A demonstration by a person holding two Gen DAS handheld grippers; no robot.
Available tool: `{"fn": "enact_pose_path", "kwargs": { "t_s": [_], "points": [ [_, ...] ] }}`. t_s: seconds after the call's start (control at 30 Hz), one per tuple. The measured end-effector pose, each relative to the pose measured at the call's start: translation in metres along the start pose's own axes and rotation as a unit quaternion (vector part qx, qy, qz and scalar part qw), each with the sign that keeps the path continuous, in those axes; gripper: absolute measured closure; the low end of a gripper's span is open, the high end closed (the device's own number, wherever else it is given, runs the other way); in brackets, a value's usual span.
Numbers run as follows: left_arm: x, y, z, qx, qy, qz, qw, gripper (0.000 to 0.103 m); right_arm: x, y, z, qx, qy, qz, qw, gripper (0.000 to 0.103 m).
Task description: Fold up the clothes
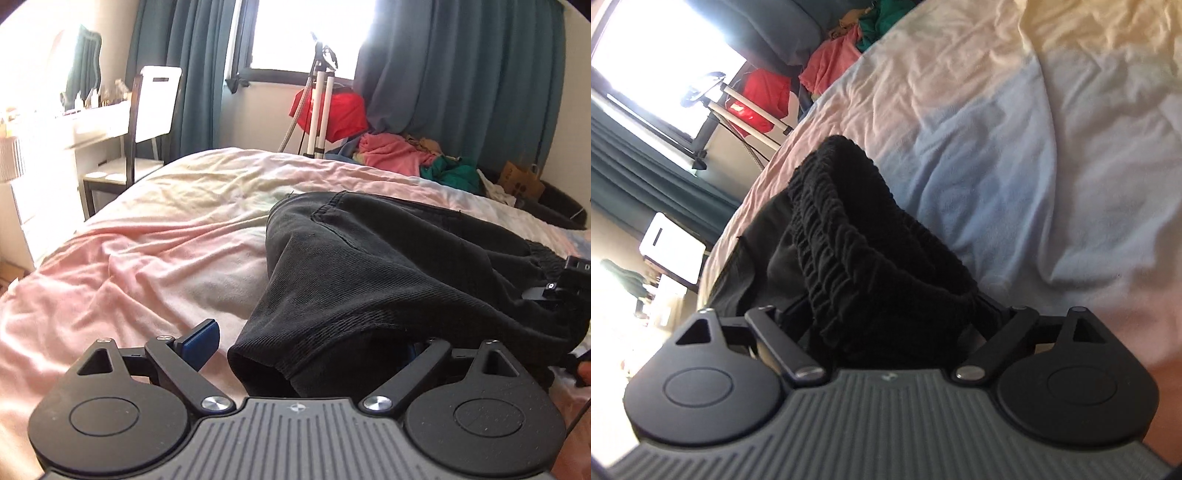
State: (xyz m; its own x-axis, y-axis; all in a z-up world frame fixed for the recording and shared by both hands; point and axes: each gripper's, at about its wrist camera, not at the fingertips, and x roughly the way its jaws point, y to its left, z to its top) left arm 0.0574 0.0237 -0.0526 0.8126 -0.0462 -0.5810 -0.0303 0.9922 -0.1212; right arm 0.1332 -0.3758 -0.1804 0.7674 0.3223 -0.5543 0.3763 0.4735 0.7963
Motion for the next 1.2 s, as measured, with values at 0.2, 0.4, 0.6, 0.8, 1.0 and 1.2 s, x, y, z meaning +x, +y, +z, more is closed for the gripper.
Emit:
{"fn": "enact_pose_path", "kwargs": {
  "t_s": [0.2, 0.4, 0.6, 0.8, 1.0, 1.2],
  "points": [
    [0.002, 0.005, 0.001, -0.016, 0.006, -0.003, 0.9998, 0.008, 0.009, -0.007, -0.007, 0.013, 0.026, 0.018, 0.999, 0.012],
    [0.005, 0.014, 0.002, -0.050, 0.028, -0.007, 0.9983, 0.004, -0.012, 0.024, -0.016, -0.041, 0.010, 0.104, 0.994, 0.011],
    [0.008, 0.024, 0.005, -0.078, 0.070, -0.048, 0.9933, 0.005, 0.006, 0.026, -0.023, -0.093, 0.050, 0.004, 0.994, 0.028],
    [0.003, 0.053, 0.000, -0.206, 0.125, -0.173, 0.9550, 0.004, -0.006, 0.029, -0.028, -0.092, 0.026, -0.009, 0.995, 0.056],
    [-0.004, 0.087, 0.010, -0.284, 0.092, -0.248, 0.9215, 0.002, -0.011, 0.036, -0.030, -0.107, 0.008, -0.012, 0.994, 0.062],
    [0.038, 0.094, 0.020, -0.307, 0.109, -0.232, 0.9165, 0.001, -0.009, 0.042, -0.030, -0.118, -0.001, -0.019, 0.993, 0.062]
  ]
}}
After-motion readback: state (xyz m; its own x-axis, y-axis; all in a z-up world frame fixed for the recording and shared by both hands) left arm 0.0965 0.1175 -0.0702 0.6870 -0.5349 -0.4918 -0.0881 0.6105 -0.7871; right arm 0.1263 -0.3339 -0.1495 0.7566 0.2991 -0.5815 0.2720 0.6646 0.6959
